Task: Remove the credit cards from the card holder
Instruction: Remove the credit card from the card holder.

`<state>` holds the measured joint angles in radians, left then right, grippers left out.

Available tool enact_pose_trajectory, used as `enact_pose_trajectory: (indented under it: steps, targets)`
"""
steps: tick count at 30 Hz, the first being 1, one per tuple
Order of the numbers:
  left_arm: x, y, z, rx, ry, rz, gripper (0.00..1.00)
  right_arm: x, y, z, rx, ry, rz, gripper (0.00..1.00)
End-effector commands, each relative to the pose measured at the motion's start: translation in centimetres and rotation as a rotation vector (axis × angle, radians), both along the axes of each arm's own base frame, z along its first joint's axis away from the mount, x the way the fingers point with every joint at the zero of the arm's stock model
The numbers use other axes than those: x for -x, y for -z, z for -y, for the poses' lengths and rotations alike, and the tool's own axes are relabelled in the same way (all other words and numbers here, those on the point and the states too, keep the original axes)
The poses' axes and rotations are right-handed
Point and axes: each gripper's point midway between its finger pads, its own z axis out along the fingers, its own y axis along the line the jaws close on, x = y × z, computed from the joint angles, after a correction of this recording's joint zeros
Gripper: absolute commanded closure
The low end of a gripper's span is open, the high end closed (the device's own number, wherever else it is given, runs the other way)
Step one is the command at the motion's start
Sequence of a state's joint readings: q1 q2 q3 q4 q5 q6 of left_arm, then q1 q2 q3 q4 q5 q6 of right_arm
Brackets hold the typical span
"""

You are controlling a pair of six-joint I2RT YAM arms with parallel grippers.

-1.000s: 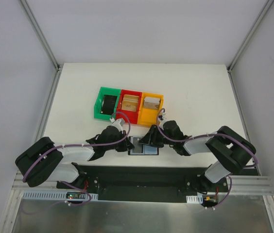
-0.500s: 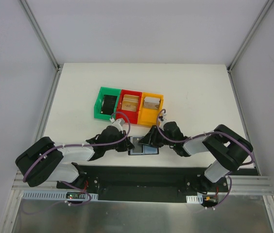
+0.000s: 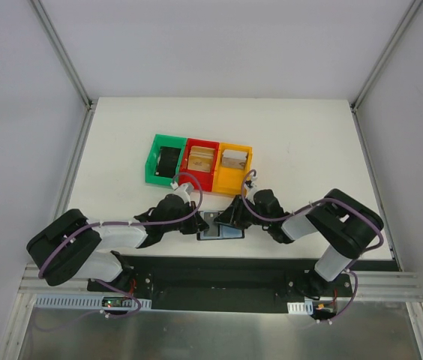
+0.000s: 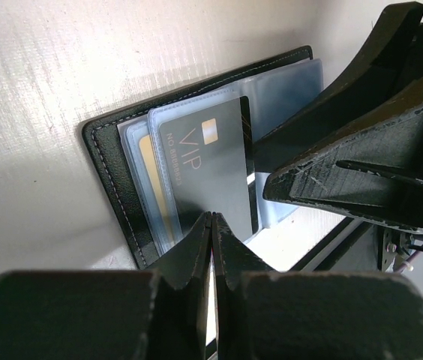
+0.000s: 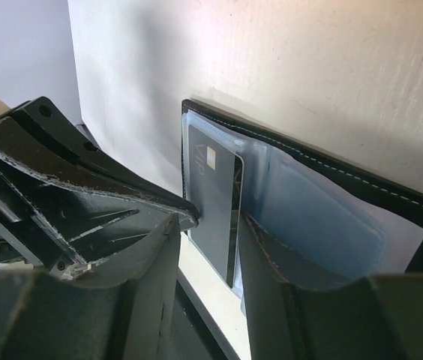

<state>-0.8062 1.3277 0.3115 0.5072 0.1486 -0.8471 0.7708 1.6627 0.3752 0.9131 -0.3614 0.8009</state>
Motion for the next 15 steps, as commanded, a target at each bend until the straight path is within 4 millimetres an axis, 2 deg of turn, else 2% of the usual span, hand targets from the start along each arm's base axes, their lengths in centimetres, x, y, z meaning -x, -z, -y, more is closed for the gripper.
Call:
enact_pose_trajectory:
  steps: [1, 8, 12, 15]
  targets:
    - [0.8, 1.6, -0.7, -0.057, 0.009, -0.026, 1.00, 0.8, -0.6, -0.5, -0.049, -0.044, 0.001, 0.63]
    - [0.8, 1.6, -0.8, -0.057, 0.008, -0.023, 1.00, 0.8, -0.2, -0.5, -0.050, -0.042, -0.009, 0.81]
    - [0.8, 1.3, -0.7, -0.048, 0.013, -0.017, 1.00, 0.7, -0.1, -0.3, -0.050, -0.037, -0.010, 0.86]
    - [0.6, 0.6, -0.6, -0.036, 0.013, -0.001, 1.00, 0.6, 0.1, -0.2, -0.047, -0.030, -0.015, 0.86]
